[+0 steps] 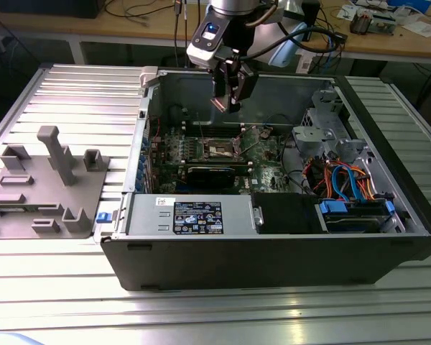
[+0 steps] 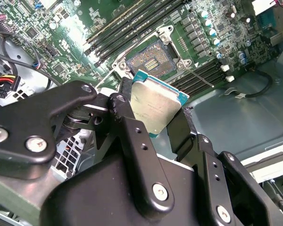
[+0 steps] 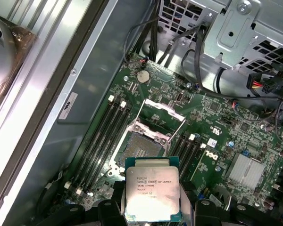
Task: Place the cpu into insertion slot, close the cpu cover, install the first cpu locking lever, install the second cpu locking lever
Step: 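Place the cpu into insertion slot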
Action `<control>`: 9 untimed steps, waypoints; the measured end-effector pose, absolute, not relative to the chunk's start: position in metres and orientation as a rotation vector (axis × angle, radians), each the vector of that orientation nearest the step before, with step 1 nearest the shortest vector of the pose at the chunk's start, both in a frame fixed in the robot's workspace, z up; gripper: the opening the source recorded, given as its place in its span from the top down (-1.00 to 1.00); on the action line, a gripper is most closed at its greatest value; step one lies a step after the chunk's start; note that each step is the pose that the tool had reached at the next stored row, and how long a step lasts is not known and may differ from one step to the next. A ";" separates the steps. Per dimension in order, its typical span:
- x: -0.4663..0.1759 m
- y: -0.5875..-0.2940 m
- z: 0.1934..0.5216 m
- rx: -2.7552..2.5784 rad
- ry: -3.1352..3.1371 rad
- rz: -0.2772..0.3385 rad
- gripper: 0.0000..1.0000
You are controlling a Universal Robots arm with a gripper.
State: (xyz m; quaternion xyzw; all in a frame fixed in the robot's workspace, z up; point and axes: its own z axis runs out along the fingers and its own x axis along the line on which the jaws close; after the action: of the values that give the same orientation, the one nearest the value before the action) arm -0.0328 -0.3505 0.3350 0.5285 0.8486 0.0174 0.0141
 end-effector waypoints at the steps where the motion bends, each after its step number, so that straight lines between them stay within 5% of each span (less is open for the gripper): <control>1: -0.033 -0.350 0.335 1.649 2.640 0.054 -0.08; 9: -0.033 -0.350 0.335 1.674 2.624 0.053 -0.08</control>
State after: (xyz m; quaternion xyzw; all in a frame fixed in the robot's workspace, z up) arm -0.0328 -0.3505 0.3350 0.5376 0.8429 0.0172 0.0142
